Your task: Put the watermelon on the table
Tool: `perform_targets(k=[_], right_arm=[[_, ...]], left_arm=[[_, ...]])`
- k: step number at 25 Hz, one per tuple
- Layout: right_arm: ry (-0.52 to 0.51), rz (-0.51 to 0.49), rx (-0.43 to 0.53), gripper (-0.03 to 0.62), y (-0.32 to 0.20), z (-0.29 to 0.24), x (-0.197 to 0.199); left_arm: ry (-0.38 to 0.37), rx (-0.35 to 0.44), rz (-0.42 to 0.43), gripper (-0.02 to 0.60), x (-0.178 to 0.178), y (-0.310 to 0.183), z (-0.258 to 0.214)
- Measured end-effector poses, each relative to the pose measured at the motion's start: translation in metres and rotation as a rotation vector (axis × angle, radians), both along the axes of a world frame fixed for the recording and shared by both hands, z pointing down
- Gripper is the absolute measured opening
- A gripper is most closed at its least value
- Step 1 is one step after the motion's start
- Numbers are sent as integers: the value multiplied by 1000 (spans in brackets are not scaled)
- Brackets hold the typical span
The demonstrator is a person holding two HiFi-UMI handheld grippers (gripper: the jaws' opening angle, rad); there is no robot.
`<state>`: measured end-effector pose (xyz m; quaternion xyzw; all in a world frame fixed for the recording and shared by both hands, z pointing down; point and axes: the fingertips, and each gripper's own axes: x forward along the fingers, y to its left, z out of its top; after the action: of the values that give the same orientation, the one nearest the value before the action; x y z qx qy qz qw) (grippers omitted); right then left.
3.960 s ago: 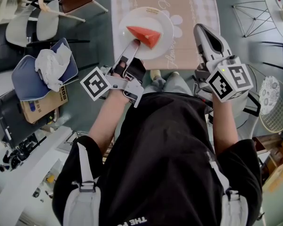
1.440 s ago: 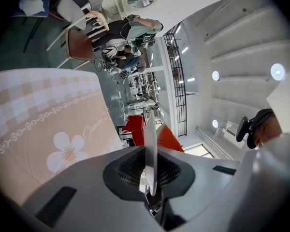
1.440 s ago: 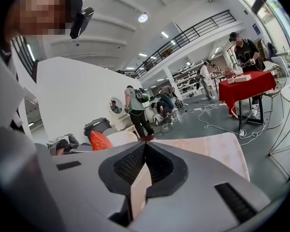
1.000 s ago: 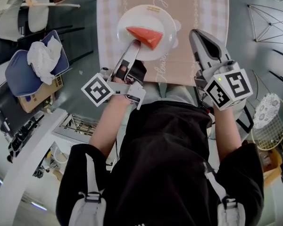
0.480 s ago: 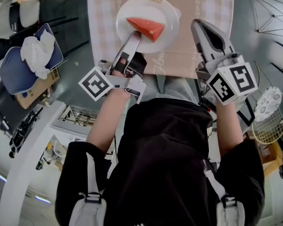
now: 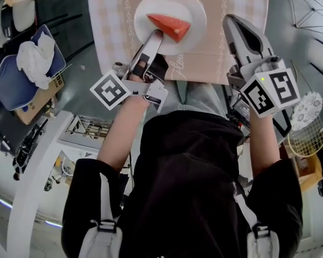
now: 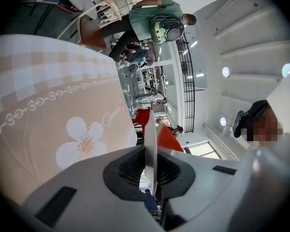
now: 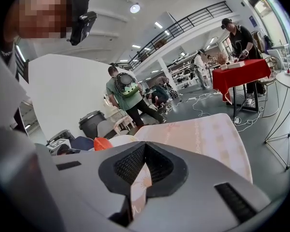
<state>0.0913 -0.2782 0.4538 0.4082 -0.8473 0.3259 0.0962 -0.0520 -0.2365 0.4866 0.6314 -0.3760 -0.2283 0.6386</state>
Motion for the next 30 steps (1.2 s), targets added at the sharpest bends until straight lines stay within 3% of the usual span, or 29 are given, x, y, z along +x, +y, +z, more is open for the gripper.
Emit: perform_targets(k=[16,30], right_arm=[[12,24,-71,14,-5,33,18],[11,20,-129,15,7,65,27]], left_arm=[[-35,-22,43,26,8,-9,43],[-26,-96,37,28,19,2,97]])
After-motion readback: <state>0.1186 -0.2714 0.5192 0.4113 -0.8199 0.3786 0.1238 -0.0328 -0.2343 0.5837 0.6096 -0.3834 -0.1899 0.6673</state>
